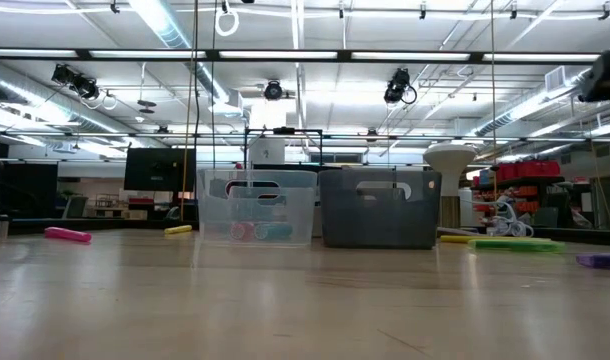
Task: Pick & Place Markers
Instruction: Put the right blue highlighter into the transparent bin
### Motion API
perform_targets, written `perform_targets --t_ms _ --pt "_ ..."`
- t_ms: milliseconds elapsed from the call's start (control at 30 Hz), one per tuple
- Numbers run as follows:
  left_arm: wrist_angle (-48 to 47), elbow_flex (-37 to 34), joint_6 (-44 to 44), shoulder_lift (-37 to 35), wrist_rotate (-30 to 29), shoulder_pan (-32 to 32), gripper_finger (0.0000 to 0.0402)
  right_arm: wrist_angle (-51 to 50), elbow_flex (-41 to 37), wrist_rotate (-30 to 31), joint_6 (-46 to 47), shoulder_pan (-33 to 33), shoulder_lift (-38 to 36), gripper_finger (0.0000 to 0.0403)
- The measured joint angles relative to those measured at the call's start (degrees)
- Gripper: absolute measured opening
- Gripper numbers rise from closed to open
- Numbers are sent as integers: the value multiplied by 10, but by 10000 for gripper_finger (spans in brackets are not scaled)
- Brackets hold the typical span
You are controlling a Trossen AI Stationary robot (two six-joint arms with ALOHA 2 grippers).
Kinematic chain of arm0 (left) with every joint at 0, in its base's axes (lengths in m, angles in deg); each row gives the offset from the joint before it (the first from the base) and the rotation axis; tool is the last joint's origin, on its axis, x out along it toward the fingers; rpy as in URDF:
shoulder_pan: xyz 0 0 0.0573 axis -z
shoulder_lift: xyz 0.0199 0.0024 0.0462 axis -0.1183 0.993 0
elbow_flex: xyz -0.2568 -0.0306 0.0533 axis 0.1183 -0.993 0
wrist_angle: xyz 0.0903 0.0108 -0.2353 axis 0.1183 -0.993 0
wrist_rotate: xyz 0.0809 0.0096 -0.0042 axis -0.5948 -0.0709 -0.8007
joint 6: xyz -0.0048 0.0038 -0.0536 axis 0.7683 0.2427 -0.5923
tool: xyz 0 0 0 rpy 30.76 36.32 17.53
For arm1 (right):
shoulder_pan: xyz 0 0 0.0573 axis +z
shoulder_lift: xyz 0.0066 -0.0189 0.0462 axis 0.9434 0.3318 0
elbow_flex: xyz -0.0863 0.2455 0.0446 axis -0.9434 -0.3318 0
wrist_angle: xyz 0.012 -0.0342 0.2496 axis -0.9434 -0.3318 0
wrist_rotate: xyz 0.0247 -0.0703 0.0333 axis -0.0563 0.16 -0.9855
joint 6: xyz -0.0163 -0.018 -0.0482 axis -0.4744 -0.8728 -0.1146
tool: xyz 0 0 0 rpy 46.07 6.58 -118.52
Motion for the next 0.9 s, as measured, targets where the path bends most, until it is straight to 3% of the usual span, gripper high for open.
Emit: perform_targets --t_ms 467,700,900 --pt "0 0 0 0 0 0 170 125 -71 1 -79 5 79 174" --pt "0 0 0 0 2 0 170 145 -89 22 -88 4 130 174" --pt "0 0 0 0 9 0 170 151 -90 24 -108 1 129 153"
